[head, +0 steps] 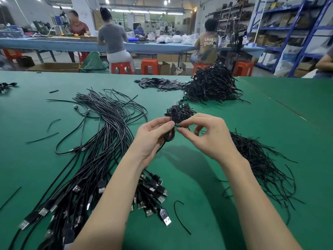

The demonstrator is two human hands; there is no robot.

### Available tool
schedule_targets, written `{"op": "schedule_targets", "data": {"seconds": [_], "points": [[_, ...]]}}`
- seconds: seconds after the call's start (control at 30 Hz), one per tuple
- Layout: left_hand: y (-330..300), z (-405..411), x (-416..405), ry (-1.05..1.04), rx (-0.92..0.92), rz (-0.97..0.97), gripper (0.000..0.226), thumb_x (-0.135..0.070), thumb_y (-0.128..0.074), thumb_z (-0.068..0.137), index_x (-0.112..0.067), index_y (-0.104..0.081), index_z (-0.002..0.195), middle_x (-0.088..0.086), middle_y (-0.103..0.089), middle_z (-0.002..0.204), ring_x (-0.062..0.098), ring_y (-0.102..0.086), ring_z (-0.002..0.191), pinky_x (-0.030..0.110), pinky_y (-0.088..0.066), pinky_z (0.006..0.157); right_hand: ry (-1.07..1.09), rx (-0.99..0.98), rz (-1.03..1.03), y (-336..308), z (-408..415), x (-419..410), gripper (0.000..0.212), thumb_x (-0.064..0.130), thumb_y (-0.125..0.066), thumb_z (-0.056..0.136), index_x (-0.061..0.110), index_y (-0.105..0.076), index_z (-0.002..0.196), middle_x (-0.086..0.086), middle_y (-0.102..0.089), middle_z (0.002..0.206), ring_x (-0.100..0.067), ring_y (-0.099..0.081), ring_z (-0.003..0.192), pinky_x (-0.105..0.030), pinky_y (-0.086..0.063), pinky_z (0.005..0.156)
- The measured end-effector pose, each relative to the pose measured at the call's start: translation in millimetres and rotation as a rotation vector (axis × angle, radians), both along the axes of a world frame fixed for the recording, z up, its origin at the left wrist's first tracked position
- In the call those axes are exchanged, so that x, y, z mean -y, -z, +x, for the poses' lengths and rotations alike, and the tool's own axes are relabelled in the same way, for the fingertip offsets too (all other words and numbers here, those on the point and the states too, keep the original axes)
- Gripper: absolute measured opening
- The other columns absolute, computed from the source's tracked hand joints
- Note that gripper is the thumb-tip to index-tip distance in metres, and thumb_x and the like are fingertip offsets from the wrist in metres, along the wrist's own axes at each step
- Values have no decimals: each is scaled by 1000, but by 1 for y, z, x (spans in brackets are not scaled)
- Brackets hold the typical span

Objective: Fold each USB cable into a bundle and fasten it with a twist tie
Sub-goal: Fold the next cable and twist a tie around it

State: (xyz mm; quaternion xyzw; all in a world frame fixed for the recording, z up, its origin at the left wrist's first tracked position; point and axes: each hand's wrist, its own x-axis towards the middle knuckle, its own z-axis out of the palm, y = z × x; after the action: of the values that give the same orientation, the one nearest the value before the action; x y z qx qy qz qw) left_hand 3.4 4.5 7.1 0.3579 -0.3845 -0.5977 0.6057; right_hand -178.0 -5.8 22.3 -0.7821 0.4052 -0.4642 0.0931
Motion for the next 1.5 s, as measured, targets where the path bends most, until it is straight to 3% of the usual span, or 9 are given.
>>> {"op": "schedule_targets", "data": {"seconds": [0.07,0.2,0.27,0.4,0.57,0.67,0.87,1.07,1.5], "points": [[0,-1,-1,-3,2,-25,30,-11,-77,75,-8,-69,104,4,-75,85,10,-69,74,19,-55,70,24,106,158,1,6,1,10,32,-79,84,29,-79,75,15,-73,77,-10,-59,56,-26,-49,60],[-1,-4,-3,-20,31,-63,32,-16,-78,71,-10,-70,101,2,-76,84,9,-69,73,18,-54,68,-232,768,1085,-3,18,-3,26,21,-72,87,18,-78,62,4,-67,69,-3,-46,47,-13,-27,37],[0,-4,-2,-37,44,-40,26,-12,-78,75,-10,-71,100,1,-75,82,8,-69,71,18,-54,66,-242,701,1033,2,16,-1,18,23,-73,89,19,-78,73,6,-70,75,-4,-50,50,-13,-32,40],[4,3,1,-59,6,24,18,-5,-72,84,-6,-69,102,4,-74,79,10,-68,69,18,-55,67,-120,175,251,8,4,2,24,25,-81,84,34,-72,105,15,-73,94,-8,-64,68,-9,-42,62],[4,6,0,-24,45,31,33,-15,-80,72,-7,-71,103,5,-74,82,11,-68,71,20,-54,69,-44,-11,32,11,1,4,12,30,-79,86,37,-75,95,24,-71,91,-12,-64,67,-11,-36,61],[5,5,-1,-21,60,15,29,-15,-80,73,-10,-72,100,4,-75,84,11,-70,74,19,-55,71,-10,99,151,10,4,3,5,31,-80,85,33,-78,81,22,-73,81,-6,-61,63,-11,-39,59],[4,-1,-3,-59,87,-38,29,-21,-82,67,-16,-74,94,2,-77,87,9,-70,76,17,-54,69,-306,897,1185,6,22,-1,14,12,-70,89,15,-66,76,3,-66,70,-4,-51,50,-12,-32,39],[4,7,1,-77,84,41,16,-11,-76,82,-10,-72,97,2,-74,77,9,-65,67,18,-53,65,-158,200,200,19,15,2,25,14,-78,86,34,-71,99,15,-72,85,-4,-64,67,-9,-44,59],[7,6,-2,-43,160,90,13,-11,-77,82,-10,-74,95,5,-72,79,11,-63,65,20,-53,66,-65,-72,-50,19,1,4,11,47,-73,85,40,-73,94,23,-68,86,-7,-66,70,-28,-54,60]]}}
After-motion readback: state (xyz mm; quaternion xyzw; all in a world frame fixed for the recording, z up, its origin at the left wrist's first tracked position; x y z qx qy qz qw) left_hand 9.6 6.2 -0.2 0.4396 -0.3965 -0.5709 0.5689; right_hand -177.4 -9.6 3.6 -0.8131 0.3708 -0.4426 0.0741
